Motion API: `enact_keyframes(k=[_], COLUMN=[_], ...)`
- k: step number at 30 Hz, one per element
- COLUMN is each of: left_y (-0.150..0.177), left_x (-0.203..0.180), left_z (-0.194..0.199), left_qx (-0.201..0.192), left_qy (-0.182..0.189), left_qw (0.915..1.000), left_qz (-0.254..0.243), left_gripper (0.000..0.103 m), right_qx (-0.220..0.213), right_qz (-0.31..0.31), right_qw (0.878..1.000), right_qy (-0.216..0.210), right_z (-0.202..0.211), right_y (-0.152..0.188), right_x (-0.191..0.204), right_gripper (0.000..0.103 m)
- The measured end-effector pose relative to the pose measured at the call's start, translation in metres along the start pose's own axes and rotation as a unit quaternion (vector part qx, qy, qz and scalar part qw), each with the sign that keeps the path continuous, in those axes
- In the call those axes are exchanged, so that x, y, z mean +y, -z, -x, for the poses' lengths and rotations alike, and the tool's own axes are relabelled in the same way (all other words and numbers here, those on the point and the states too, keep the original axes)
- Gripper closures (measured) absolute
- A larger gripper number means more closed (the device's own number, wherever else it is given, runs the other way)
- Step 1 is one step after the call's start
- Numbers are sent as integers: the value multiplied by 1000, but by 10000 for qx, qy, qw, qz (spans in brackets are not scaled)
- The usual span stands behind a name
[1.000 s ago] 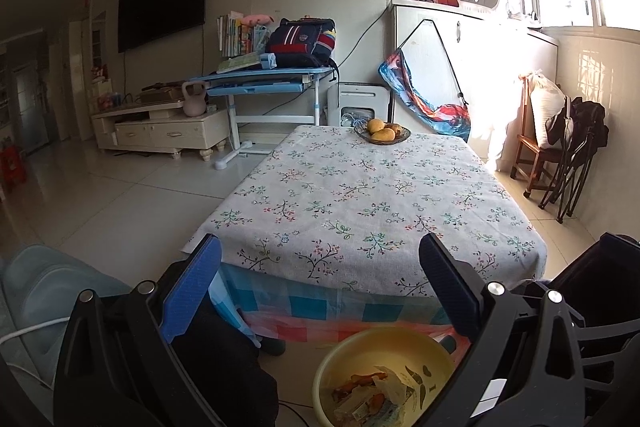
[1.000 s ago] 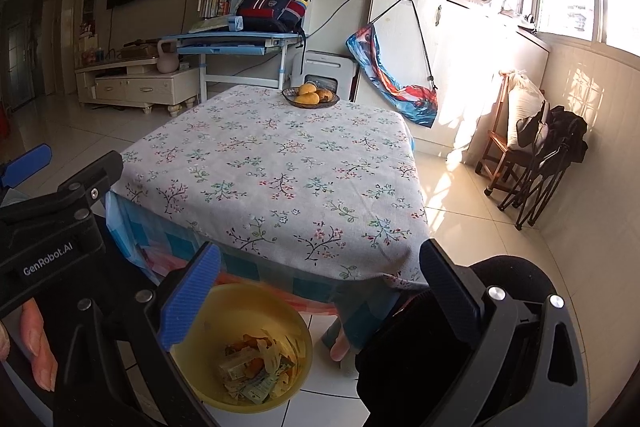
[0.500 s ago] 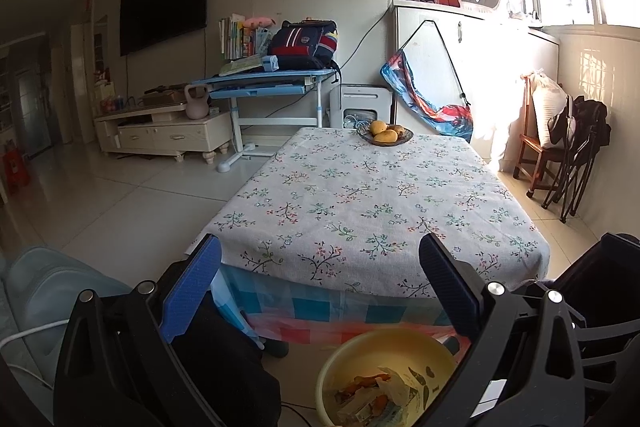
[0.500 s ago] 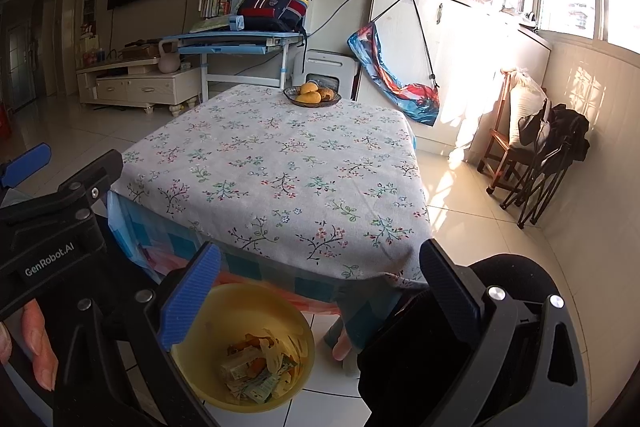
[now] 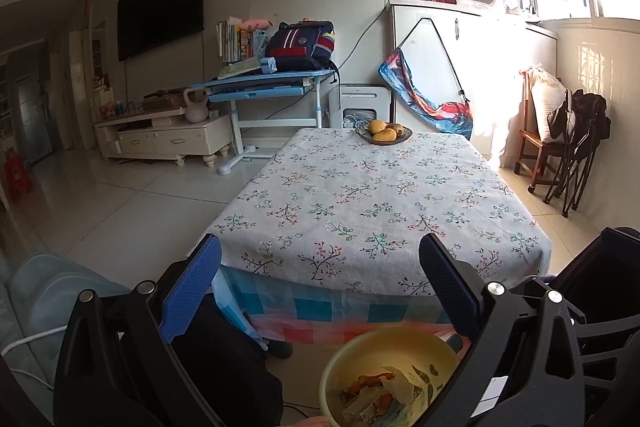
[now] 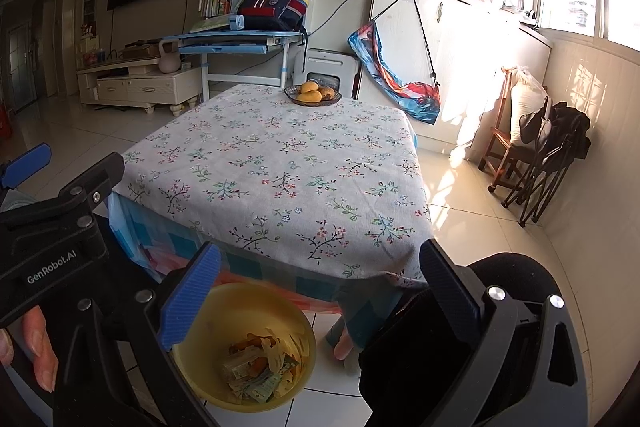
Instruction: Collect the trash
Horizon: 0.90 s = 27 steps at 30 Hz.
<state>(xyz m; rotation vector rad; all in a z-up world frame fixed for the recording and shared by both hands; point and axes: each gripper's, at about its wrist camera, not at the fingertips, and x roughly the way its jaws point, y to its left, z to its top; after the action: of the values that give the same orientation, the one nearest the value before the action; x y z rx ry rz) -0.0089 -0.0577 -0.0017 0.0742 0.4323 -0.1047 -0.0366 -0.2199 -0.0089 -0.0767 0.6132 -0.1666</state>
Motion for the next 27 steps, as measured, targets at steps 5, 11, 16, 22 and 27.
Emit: enact_keyframes(k=[5,11,16,22,27], left_y=[-4,-9,-10,-9,-9], left_x=[4,15,19,15,14], left_z=[7,15,20,21,22], left_qx=[-99,-193,-213,-214,-148], left_qy=[-152,-360,-401,-374,-314], left_qw=[9998,9991,9989,9991,9994], left_qz=[46,102,114,15,-41], left_gripper=[7,7,7,7,7], right_qx=[4,12,19,23,31], right_qz=[-2,15,22,9,-4], right_qw=[10000,10000,10000,10000,10000], right_qy=[-4,-11,-16,-27,-36], right_z=[-1,-2,-2,-2,-3], right_y=[0,3,4,5,4], right_x=[0,5,9,10,9], right_gripper=[8,8,8,8,8])
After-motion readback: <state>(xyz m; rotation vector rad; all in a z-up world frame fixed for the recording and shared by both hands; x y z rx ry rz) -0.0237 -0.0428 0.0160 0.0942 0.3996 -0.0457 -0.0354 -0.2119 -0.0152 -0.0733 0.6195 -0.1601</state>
